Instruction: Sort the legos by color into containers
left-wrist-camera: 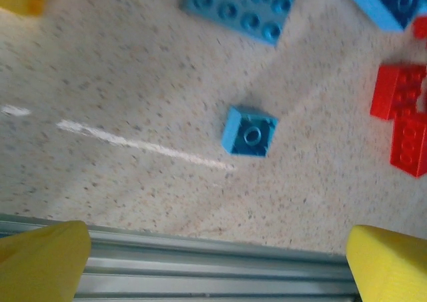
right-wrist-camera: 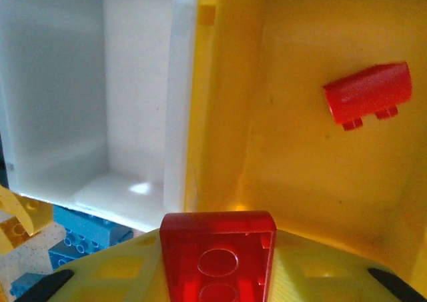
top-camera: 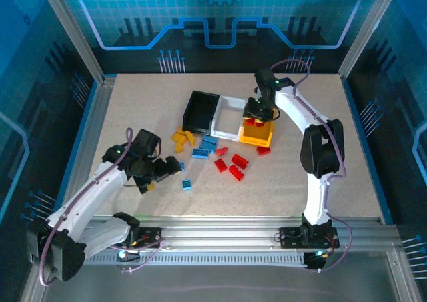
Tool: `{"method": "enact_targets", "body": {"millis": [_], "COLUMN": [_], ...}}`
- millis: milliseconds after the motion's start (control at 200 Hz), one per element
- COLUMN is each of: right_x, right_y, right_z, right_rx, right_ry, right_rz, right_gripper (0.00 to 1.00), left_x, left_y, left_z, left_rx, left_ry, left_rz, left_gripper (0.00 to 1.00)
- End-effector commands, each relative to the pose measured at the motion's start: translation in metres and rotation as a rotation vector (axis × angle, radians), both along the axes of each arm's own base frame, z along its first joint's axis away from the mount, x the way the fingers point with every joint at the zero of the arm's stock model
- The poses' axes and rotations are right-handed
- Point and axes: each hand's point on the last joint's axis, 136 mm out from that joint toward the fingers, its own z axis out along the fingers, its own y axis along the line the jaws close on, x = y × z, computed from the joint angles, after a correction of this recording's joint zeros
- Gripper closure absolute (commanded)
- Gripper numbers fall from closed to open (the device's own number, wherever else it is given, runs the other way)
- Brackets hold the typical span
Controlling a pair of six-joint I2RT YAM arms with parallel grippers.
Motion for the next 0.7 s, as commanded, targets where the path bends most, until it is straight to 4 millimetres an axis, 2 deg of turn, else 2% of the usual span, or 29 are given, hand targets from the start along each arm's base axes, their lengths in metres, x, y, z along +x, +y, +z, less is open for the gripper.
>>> {"method": "enact_targets", "body": {"millis": [0, 120, 220, 400, 500, 695], "right_x": [0.013, 0.010, 0.007, -0.021, -0.051, -0.110], "right_y": [0.003, -0.001, -0.002, -0.016, -0.026, -0.032], "right_z": [0.010, 0.022, 0.038, 0.059, 0.052, 0.022], "right_rx": [0.026, 0.016, 0.023, -0.019, -0.014, 0.020], "right_ry": [-0.023, -0.038, -0.069, -0.074, -0.039, 0.065], "right_rz": [0.029, 0.020, 0.033, 0.076, 0.062, 0.072], "right_gripper": [0.60, 0.48, 0.43, 0.39, 0.39, 0.38], "left_x": [0.003, 0.019, 0.028, 0.034, 0.034, 0.032], "left_y": [0.022, 0.030, 0.036, 0.038, 0.039, 0.043], "left_z": [0.002, 0.004, 0.005, -0.003, -0.011, -0.015], "left_rx": [0.053, 0.038, 0.079, 0.100, 0.107, 0.128], "left_ry": [0.018, 0.003, -0.005, 0.009, 0.049, 0.058], "left_rz": [-0.002, 0.000, -0.022, -0.038, -0.050, -0.049], "left_gripper": [0.01, 0.01, 0.01, 0.01, 0.01, 0.02]}}
